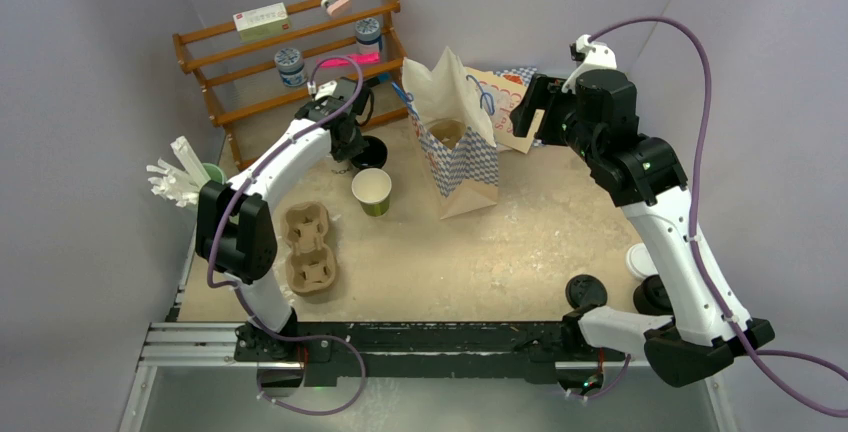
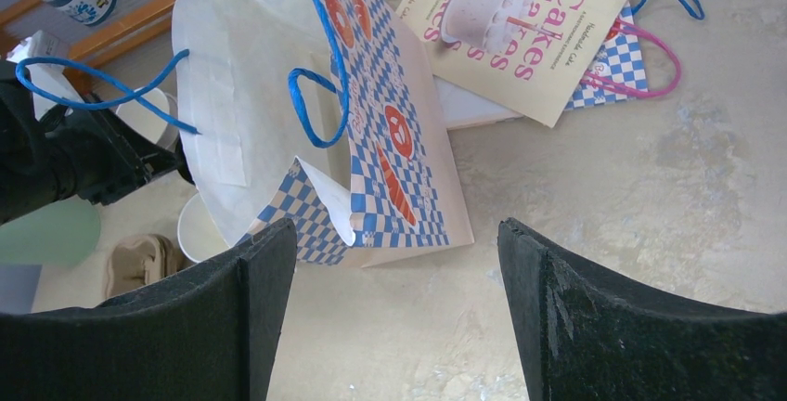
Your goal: Pack the takeout coffee
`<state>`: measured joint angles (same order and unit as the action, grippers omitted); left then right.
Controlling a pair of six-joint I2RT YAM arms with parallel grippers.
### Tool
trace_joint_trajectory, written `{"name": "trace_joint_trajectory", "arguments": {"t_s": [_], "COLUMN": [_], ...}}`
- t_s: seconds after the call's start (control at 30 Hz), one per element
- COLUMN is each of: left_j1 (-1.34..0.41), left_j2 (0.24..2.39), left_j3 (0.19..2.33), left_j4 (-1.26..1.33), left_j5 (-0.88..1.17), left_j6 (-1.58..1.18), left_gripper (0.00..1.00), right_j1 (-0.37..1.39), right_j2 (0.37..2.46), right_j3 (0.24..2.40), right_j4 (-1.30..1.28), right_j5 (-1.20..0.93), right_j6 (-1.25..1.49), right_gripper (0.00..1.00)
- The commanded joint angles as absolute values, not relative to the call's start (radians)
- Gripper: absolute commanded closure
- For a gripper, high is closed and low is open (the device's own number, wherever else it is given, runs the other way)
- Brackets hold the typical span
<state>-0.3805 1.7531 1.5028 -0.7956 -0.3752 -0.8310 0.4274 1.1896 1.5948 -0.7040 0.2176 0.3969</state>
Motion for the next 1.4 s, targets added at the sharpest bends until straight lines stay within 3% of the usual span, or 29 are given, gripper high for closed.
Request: {"name": "trace_joint_trajectory", "arguments": {"t_s": [0.0, 0.97, 1.27, 1.37], "left_j1": [-0.374, -0.373, -0.372, -0.373], "left_j2": [1.714, 1.532, 1.339, 1.287], "left_j3": [1.543, 1.633, 1.668, 1.655], "left_j4": [-0.801, -0.821, -1.05, -1.129], "left_j5": [-0.399, -0.408, -0.314, -0.185], "left_j6": [-0.85, -0.867, -0.77, -0.732], "left_gripper": [1.0, 1.0, 1.0, 1.0], "right_j1": [0.432, 0.433, 0.433, 0.433], "right_j2": [1.173, 1.185, 1.176, 1.152], "right_j3": [1.586, 1.608, 1.599, 1.567], "right_j4": [-0.681, -0.683, -0.705, -0.74], "right_j5": [0.224, 0.212, 0.22, 0.252], "right_j6": [0.403, 0.402, 0.399, 0.415], "right_gripper": [0.19, 0.19, 0.19, 0.17]}}
